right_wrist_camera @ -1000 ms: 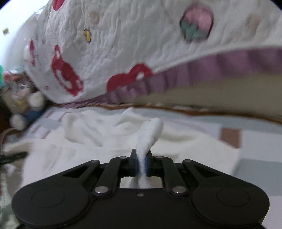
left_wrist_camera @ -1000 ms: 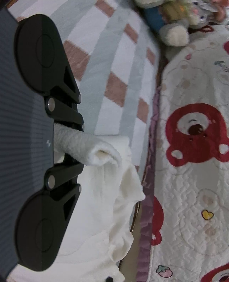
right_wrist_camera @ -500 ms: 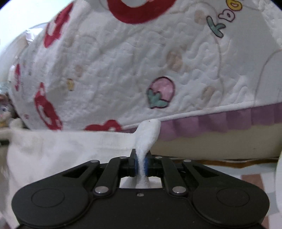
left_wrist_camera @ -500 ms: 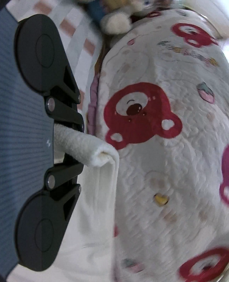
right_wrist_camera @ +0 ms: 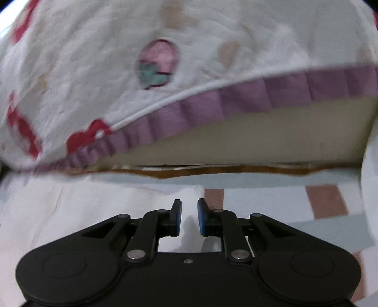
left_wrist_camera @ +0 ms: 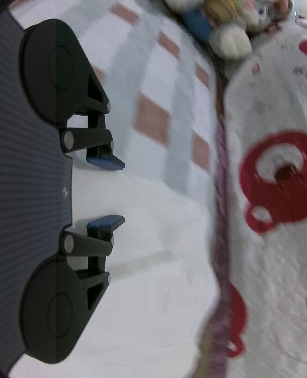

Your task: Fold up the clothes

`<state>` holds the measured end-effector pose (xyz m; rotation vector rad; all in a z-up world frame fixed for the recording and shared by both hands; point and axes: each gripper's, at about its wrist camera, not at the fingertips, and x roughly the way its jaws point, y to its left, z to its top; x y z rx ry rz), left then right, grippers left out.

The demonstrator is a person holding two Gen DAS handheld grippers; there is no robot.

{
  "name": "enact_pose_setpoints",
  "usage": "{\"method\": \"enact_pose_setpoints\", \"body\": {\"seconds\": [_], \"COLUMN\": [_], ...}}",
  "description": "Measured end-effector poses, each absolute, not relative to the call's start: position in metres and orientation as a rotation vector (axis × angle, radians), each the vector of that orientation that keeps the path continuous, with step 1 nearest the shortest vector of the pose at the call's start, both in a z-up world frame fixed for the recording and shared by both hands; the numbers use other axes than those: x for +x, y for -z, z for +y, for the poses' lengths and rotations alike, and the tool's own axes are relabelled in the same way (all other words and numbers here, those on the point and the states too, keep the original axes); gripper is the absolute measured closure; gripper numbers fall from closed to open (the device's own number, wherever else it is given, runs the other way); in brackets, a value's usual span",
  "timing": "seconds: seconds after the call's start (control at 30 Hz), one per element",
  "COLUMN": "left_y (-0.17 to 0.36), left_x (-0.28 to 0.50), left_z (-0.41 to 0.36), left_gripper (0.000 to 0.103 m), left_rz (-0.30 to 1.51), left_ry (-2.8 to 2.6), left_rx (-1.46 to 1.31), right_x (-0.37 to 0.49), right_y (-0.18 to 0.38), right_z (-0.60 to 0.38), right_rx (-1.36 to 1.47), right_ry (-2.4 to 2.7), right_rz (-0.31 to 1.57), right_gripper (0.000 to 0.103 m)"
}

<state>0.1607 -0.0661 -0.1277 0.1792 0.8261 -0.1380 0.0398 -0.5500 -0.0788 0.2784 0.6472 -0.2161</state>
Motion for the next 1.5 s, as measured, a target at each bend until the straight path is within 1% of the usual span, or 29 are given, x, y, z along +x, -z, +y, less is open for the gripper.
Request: {"method": "enact_pose_setpoints", "body": {"seconds": [0.07,0.13,0.17,0.2,0.23,0.3,0.4,0.43,0.53,0.6,0.67,0.77,0.83,0.93,0.97,1.07,1.13,1.2,1.23,1.3,1.4,1.47,1.5], "left_y": [0.133,0.129,0.121,0.114,0.108,0.104,0.097,0.096,0.108,0.116,0.119,0.12,0.123,0.125,0.121,0.101,0.086,0.073,0.069,0.065,0.072,0.085,0.095], "left_x": [0.153,0.142,0.134,0.127,0.12,0.113,0.103,0.1,0.096,0.095,0.095,0.098,0.098,0.1,0.098,0.081,0.068,0.056,0.05,0.041,0.029,0.024,0.025], "left_z": [-0.037,-0.01,0.001,0.013,0.02,0.014,0.005,-0.001,-0.033,-0.05,-0.051,-0.045,-0.04,-0.041,-0.046,-0.066,-0.083,-0.099,-0.106,-0.121,-0.146,-0.164,-0.17], "left_gripper": [0.052,0.055,0.055,0.054,0.052,0.051,0.05,0.05,0.048,0.048,0.045,0.043,0.041,0.041,0.043,0.044,0.045,0.046,0.049,0.049,0.049,0.049,0.05], "left_rz": [0.881,0.926,0.912,0.898,0.885,0.875,0.857,0.854,0.875,0.899,0.904,0.924,0.933,0.94,0.921,0.808,0.733,0.671,0.656,0.646,0.65,0.673,0.708], "left_ry": [0.076,0.028,0.029,0.029,0.037,0.093,0.176,0.201,0.238,0.222,0.219,0.225,0.222,0.212,0.21,0.266,0.332,0.422,0.474,0.554,0.632,0.649,0.651], "left_rx": [0.141,0.05,-0.014,-0.079,-0.133,-0.181,-0.254,-0.262,-0.139,-0.01,-0.004,-0.03,-0.045,-0.046,-0.015,0.108,0.173,0.191,0.175,0.156,0.203,0.28,0.307], "right_x": [0.028,0.016,0.01,0.003,-0.001,-0.001,0.003,0.003,0.001,0.002,0.001,-0.005,-0.02,-0.038,-0.043,-0.058,-0.067,-0.077,-0.083,-0.097,-0.126,-0.144,-0.147], "right_y": [0.074,0.069,0.067,0.067,0.068,0.075,0.084,0.084,0.077,0.078,0.086,0.105,0.114,0.115,0.114,0.113,0.113,0.113,0.112,0.106,0.106,0.117,0.121], "right_z": [-0.533,-0.516,-0.507,-0.498,-0.486,-0.459,-0.417,-0.404,-0.376,-0.361,-0.352,-0.357,-0.366,-0.366,-0.37,-0.378,-0.391,-0.414,-0.426,-0.456,-0.499,-0.525,-0.524], "right_rx": [0.239,0.199,0.184,0.187,0.161,0.068,-0.105,-0.149,-0.181,-0.215,-0.292,-0.319,-0.293,-0.359,-0.368,-0.372,-0.327,-0.218,-0.138,0.079,0.465,0.808,0.873], "right_ry": [0.171,0.126,0.103,0.073,0.029,-0.061,-0.168,-0.187,-0.267,-0.306,-0.314,-0.288,-0.286,-0.249,-0.241,-0.189,-0.129,-0.039,0.011,0.098,0.104,0.081,0.103], "right_rz": [0.635,0.622,0.615,0.61,0.622,0.667,0.726,0.728,0.707,0.723,0.765,0.814,0.77,0.758,0.769,0.813,0.865,0.927,0.935,0.936,0.835,0.745,0.73], "right_gripper": [0.081,0.071,0.07,0.068,0.065,0.06,0.059,0.057,0.05,0.047,0.047,0.046,0.046,0.045,0.045,0.044,0.04,0.04,0.04,0.039,0.038,0.038,0.038]}}
